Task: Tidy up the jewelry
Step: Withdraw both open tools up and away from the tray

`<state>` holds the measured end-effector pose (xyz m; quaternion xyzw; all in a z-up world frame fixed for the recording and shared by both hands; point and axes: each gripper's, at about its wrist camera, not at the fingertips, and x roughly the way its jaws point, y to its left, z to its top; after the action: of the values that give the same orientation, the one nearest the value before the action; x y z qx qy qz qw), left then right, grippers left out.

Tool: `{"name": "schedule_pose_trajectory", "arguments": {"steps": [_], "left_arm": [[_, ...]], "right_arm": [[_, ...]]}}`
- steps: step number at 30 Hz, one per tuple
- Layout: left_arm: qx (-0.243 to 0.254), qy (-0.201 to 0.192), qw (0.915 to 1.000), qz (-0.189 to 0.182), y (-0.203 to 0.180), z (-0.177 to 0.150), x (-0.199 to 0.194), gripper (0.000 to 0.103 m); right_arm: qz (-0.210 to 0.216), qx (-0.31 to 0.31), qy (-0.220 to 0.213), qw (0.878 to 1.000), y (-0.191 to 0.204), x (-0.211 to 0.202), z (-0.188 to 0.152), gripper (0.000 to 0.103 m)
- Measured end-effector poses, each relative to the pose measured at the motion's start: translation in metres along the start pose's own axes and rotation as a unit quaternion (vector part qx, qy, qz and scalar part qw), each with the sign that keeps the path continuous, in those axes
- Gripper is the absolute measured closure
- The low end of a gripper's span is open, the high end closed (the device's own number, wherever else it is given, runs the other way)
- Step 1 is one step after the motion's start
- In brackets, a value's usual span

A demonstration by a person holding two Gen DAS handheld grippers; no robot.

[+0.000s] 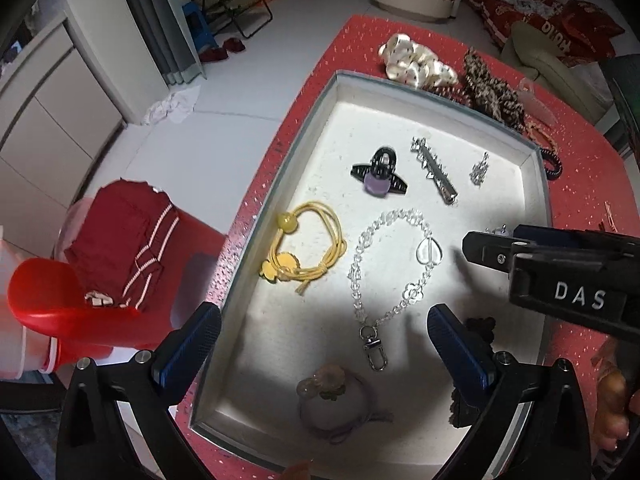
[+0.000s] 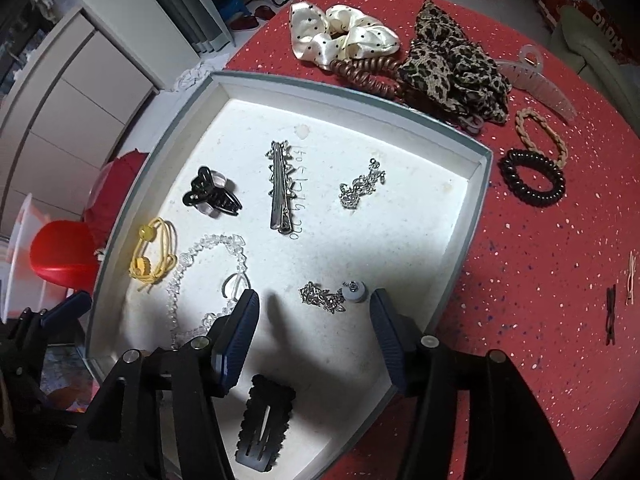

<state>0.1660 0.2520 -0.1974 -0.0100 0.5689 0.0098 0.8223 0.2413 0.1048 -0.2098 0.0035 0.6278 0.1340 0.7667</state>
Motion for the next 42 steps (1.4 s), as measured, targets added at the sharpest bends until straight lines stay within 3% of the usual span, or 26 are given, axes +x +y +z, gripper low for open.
{"name": "schedule_pose_trajectory", "arguments": {"steps": [10,12,19,21,28,30,42], "left_arm": [[-0.005,0.009,0.9998,-0.019,0.001,-0.004,-0.004,0.000],[-0.001,0.008,0.9998,-0.019,0.000,-0.005,-0.006,0.000],[-0.005,0.019,0.9995,-0.023,-0.002,-0.008,-0.008,0.000],[-0.004,0.021,0.9996,-0.019,-0.003,-0.010,-0.009,0.000],[0.005,0.021,0.9997,-0.008,-0.003,-0.015,-0.014,0.000],[0.004,0.020,0.9998,-0.007,-0.002,-0.016,-0.016,0.000],[0.003,0.020,0.9998,0.001,-0.002,-0.020,-0.020,0.000]], "right_arm": [[0.025,0.027,-0.007,0.999,-0.009,-0.017,-0.005,0.035],[0.030,0.031,-0.006,0.999,-0.011,-0.020,-0.006,0.028],[0.039,0.041,-0.009,0.998,-0.015,-0.030,-0.012,0.027],[0.044,0.043,-0.012,0.998,-0.013,-0.032,-0.014,0.023],[0.039,0.043,-0.014,0.998,-0.010,-0.040,-0.017,0.022],[0.037,0.039,-0.012,0.998,-0.009,-0.043,-0.020,0.011],[0.001,0.017,-0.032,0.999,-0.003,-0.055,-0.030,0.011]]}}
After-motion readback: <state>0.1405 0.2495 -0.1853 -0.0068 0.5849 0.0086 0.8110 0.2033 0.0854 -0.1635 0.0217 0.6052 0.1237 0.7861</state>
